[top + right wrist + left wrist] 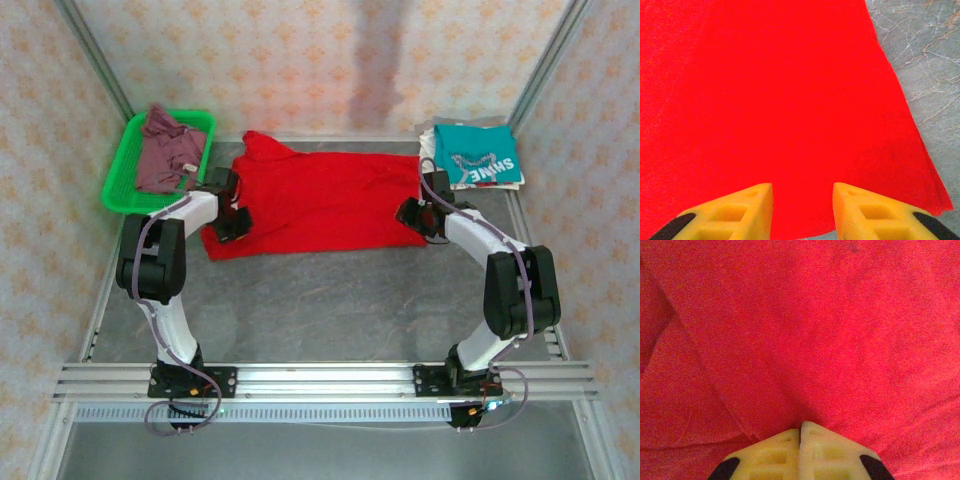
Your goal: Fold and stack the t-shirts
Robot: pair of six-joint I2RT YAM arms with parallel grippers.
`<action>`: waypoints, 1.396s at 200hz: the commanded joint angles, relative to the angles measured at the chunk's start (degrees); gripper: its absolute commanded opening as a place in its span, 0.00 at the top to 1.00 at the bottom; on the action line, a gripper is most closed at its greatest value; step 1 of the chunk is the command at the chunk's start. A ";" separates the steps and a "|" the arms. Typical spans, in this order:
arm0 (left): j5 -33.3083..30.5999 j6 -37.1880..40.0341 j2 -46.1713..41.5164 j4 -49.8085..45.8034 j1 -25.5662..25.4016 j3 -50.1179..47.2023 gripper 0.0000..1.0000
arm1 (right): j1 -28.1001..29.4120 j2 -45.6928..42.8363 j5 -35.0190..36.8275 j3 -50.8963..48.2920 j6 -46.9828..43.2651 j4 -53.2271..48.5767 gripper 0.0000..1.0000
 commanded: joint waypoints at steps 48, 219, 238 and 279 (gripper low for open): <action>-7.53 0.96 -0.42 -4.05 -2.44 8.46 1.00 | 0.12 -1.16 1.48 0.70 -0.42 -0.12 0.64; -19.91 11.80 18.77 -15.88 -11.29 50.43 0.55 | 0.13 0.47 0.23 1.31 -1.01 -1.00 0.63; -18.25 7.84 5.92 -3.57 -10.92 32.07 0.49 | 0.15 0.21 0.73 1.55 -1.96 -1.29 0.62; -15.77 2.77 -7.06 3.11 -9.24 9.89 0.51 | 0.94 2.09 1.44 3.71 -4.36 -3.34 0.63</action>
